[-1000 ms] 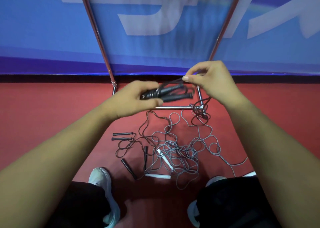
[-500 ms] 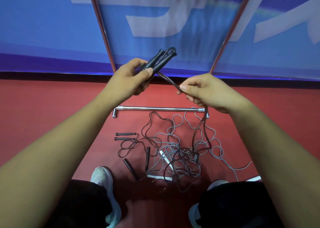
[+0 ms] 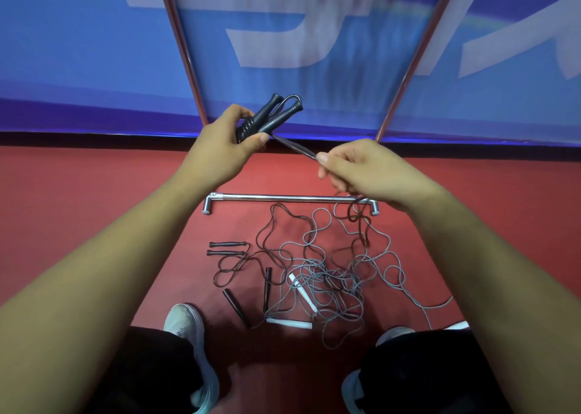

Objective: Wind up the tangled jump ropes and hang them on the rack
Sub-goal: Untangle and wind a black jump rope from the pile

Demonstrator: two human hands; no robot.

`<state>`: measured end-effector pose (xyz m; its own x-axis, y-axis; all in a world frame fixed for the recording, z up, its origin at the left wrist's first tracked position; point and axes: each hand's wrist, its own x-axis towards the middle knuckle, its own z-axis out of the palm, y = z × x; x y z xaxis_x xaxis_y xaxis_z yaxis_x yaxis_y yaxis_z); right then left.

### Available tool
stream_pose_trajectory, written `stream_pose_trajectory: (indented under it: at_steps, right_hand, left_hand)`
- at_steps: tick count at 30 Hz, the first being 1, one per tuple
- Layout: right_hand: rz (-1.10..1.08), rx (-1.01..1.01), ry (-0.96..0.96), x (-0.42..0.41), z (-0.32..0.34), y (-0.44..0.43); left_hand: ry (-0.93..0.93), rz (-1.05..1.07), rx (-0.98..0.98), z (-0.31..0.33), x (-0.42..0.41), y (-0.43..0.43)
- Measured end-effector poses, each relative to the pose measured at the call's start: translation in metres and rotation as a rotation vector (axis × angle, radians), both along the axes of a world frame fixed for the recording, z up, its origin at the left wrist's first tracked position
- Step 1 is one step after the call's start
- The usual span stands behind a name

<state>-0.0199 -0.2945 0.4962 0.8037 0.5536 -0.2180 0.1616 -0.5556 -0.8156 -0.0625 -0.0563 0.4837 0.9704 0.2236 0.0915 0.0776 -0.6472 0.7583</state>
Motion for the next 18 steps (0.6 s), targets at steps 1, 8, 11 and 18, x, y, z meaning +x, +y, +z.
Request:
stream_pose_trajectory:
  at_steps: [1, 8, 11, 18]
  right_hand:
    - [-0.010, 0.000, -0.018, 0.000, 0.001, 0.000]
    - [-0.084, 0.064, -0.039, 0.001, -0.003, 0.003]
    - [-0.089, 0.072, -0.048, 0.001, -0.003, 0.002]
    - [-0.169, 0.134, 0.133, -0.006, 0.000, 0.014]
  left_hand:
    - [0.003, 0.007, 0.002, -0.001, 0.001, 0.000]
    - [-0.029, 0.038, 0.049, -0.002, 0.002, 0.000]
    - [-0.042, 0.040, 0.062, -0.002, 0.002, -0.001]
    - [-0.065, 0.068, 0.113, -0.002, 0.000, -0.002]
